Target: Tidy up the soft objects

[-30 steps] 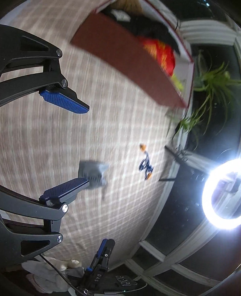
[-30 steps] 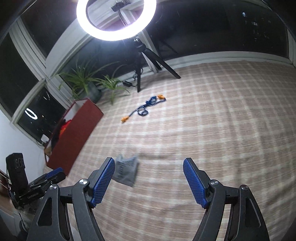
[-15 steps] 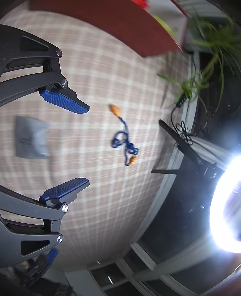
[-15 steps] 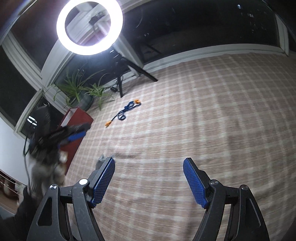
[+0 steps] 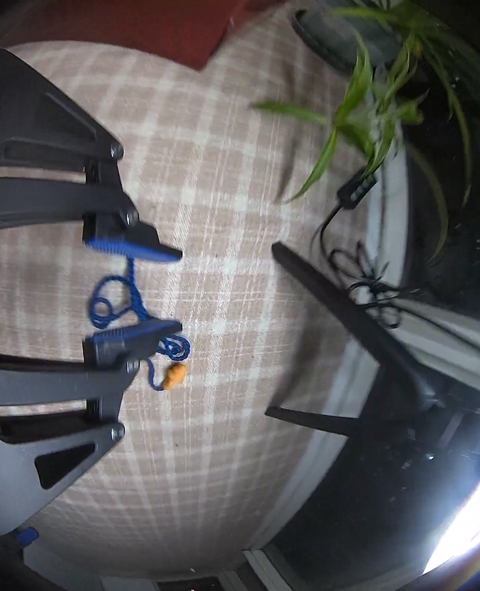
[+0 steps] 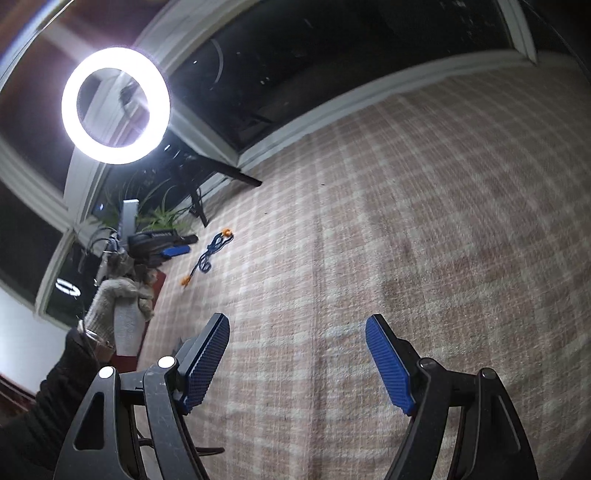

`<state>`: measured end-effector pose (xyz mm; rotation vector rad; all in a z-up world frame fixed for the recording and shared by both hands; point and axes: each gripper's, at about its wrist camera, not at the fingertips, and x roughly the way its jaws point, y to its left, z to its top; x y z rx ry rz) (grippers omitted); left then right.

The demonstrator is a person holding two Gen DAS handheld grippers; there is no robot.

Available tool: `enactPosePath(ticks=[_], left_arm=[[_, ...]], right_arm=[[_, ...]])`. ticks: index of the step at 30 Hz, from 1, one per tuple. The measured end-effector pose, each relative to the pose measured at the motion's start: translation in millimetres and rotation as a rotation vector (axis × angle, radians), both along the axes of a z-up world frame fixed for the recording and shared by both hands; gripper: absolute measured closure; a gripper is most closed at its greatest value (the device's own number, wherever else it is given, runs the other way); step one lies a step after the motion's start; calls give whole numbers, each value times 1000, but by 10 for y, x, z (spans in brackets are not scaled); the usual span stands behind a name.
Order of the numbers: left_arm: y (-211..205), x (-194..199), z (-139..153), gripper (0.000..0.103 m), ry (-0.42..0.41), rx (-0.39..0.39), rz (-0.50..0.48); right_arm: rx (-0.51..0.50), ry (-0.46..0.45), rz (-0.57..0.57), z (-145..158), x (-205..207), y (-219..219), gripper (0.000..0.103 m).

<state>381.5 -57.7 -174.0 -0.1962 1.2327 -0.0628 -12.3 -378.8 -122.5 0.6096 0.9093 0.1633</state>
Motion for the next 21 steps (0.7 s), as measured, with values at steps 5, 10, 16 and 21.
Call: enactPosePath(ticks=[5, 10, 16, 21], left_arm=[[-83, 69, -152, 87, 40, 17, -25], [-153, 23, -242, 88, 52, -33, -61], [-437, -227, -292, 88, 84, -90, -170], [-648, -530, -279, 89, 101, -160, -199]], right_arm=[[11, -2, -27, -44, 11, -67, 30], [10, 6, -50, -55, -25, -143, 30], [11, 15, -51, -75, -62, -144, 30], [10, 11, -39, -55, -89, -107, 30]])
